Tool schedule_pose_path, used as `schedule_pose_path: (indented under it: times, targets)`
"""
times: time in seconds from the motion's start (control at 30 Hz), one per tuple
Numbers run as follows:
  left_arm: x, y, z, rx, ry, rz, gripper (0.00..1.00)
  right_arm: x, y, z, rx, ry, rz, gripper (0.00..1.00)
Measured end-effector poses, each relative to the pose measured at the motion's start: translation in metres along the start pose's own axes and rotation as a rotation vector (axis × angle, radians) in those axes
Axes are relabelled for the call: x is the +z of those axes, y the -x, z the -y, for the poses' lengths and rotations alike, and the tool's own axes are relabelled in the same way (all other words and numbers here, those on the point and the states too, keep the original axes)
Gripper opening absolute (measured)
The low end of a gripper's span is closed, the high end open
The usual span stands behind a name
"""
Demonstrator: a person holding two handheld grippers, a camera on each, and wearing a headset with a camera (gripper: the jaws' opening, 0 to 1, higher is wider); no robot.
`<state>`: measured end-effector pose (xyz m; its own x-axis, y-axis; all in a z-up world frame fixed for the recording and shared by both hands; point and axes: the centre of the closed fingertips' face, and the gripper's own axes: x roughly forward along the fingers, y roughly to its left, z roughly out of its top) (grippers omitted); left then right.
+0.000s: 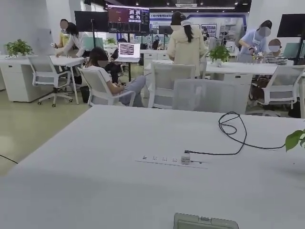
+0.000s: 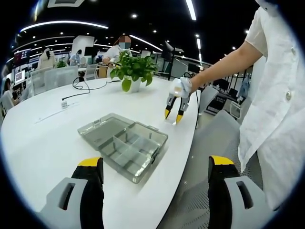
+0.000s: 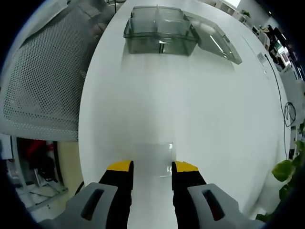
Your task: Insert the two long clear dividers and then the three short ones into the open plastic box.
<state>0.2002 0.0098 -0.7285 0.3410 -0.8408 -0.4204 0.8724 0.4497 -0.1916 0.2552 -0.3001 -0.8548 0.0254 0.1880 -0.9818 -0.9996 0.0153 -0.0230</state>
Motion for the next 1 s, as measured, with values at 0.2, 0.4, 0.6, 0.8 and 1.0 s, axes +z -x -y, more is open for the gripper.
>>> schedule_pose_path:
  times: [0.2, 0.4, 0.6, 0.8, 1.0]
  targets:
    - [0.002, 0.002, 0.001, -0.004, 0.002, 0.004, 0.92, 0.014, 0.013, -0.001, -0.034, -0.035, 0.051, 0.33]
    - [0.005, 0.002, 0.001, -0.009, 0.002, 0.010, 0.92, 0.036, 0.031, -0.001, -0.078, -0.050, 0.108, 0.33]
    - [0.013, 0.002, 0.001, -0.012, 0.008, 0.033, 0.91, 0.061, 0.053, 0.000, -0.133, -0.068, 0.169, 0.33]
    - [0.022, 0.001, 0.000, -0.016, 0.020, 0.053, 0.90, 0.085, 0.075, 0.000, -0.181, -0.076, 0.224, 0.33]
    - [0.035, 0.001, -0.001, -0.014, 0.061, 0.093, 0.89, 0.115, 0.100, 0.000, -0.238, -0.073, 0.280, 0.33]
